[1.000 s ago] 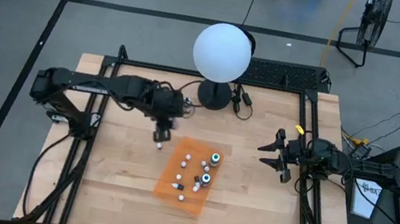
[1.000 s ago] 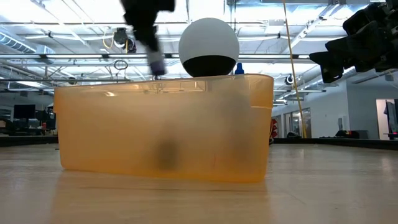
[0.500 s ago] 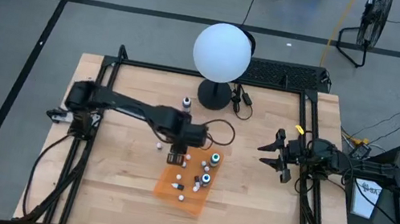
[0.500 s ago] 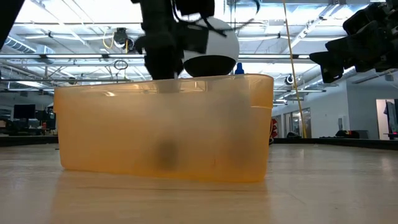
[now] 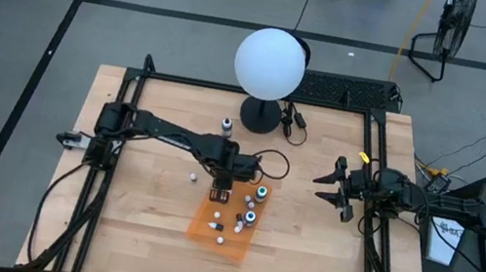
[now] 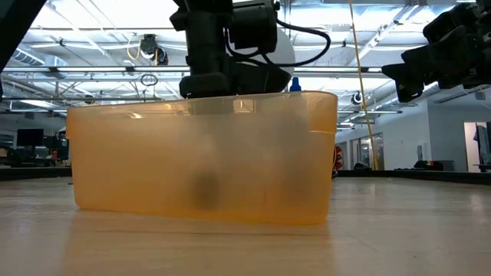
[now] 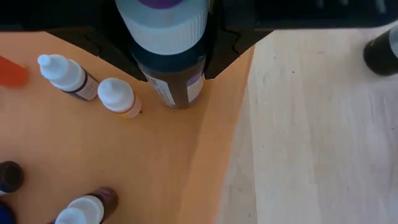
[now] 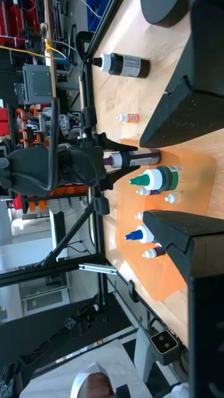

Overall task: Pick & Place food coloring
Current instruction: Put the large purple food coloring bottle into the orange bin, then put the dark red food coloring bottle into the orange bin

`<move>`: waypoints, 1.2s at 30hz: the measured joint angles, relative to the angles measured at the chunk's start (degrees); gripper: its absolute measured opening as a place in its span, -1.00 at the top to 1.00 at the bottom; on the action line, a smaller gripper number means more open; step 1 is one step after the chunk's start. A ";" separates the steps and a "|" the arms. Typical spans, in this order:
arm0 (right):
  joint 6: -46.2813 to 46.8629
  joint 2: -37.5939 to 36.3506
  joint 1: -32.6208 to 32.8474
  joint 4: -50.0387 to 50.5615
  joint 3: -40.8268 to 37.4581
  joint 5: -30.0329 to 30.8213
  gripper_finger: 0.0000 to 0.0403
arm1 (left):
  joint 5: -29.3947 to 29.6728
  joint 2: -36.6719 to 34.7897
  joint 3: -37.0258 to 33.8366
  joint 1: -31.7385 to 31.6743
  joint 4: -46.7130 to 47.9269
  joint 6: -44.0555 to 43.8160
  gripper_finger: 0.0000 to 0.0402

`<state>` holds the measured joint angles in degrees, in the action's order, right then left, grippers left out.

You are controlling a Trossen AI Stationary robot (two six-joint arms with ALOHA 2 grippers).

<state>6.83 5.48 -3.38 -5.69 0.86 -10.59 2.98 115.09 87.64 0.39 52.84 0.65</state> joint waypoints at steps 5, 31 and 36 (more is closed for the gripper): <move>0.00 0.00 -0.01 -0.02 -0.01 -0.01 0.18 | -0.04 -0.26 -0.02 0.01 0.00 -0.66 0.23; 0.00 0.02 -0.02 0.00 0.00 -0.02 0.18 | 3.51 -19.53 -17.72 5.14 11.47 -15.49 -0.66; 0.00 0.02 -0.01 -0.02 0.00 -0.01 0.18 | 3.54 -19.54 -24.60 4.84 2.58 -14.58 -0.61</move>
<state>6.83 5.50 -3.38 -5.72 0.86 -10.60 6.52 95.55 63.03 5.23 55.42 -13.93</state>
